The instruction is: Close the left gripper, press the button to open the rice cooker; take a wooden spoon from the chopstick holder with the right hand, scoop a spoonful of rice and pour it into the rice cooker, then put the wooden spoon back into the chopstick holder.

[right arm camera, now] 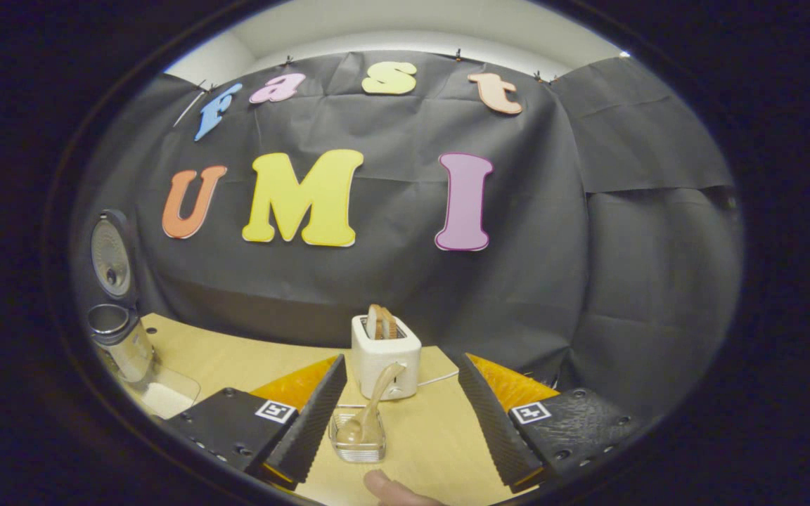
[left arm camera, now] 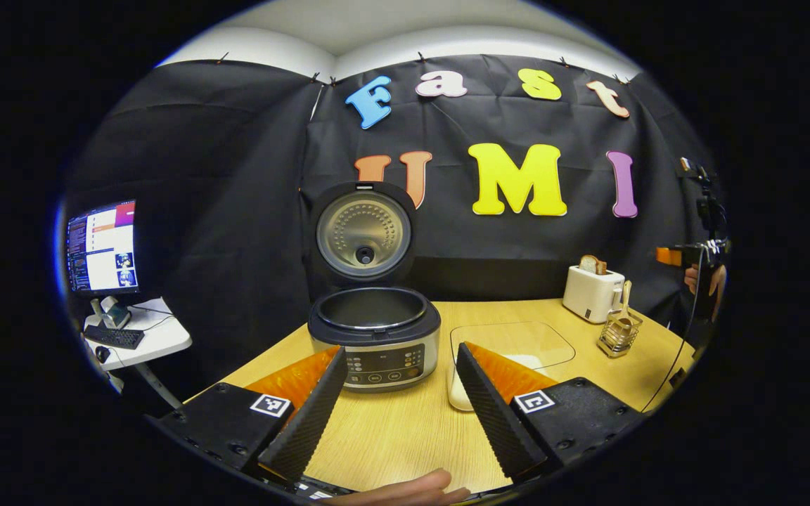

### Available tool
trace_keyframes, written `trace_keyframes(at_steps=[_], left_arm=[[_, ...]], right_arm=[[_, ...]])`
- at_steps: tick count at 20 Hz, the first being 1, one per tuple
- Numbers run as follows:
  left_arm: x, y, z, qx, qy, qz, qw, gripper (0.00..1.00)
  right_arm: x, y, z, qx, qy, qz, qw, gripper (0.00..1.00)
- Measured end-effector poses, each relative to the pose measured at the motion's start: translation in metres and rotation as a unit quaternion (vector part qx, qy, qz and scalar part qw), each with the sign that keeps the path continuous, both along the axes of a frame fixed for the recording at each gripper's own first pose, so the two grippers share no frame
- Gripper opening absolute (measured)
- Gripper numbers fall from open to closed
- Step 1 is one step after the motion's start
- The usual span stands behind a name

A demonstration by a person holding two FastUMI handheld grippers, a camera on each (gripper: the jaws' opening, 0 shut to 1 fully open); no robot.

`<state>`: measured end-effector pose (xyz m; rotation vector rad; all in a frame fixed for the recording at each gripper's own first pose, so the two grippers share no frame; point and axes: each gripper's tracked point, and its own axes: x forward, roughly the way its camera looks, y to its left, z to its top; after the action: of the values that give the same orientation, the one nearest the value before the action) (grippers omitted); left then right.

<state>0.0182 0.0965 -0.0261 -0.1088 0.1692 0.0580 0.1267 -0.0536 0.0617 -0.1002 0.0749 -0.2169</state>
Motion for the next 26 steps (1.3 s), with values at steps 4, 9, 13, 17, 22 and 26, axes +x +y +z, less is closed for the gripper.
trace_keyframes(at_steps=[4,9,13,17,22,26], left_arm=[[0.007,0.031,0.036,0.019,-0.016,0.034,0.999,0.99],[0.034,0.049,0.096,0.01,-0.04,0.051,0.998,0.99],[0.068,0.05,0.131,0.012,-0.045,0.05,0.998,0.99],[0.113,0.05,0.152,0.015,-0.054,0.038,0.998,0.99],[0.17,0.053,0.168,0.016,-0.044,0.038,0.998,0.99],[0.223,0.068,0.195,-0.005,-0.069,0.047,0.997,0.99]], right_arm=[[-0.035,0.004,-0.013,0.014,-0.003,0.042,0.999,0.95],[-0.068,0.003,-0.026,0.024,-0.002,0.067,0.997,0.98],[-0.082,-0.003,-0.037,0.04,0.011,0.064,0.997,0.97],[-0.094,-0.004,-0.039,0.035,0.006,0.074,0.997,0.97],[-0.107,0.015,-0.048,0.029,0.002,0.111,0.993,0.95],[-0.108,0.041,-0.062,0.032,0.026,0.146,0.988,0.97]])
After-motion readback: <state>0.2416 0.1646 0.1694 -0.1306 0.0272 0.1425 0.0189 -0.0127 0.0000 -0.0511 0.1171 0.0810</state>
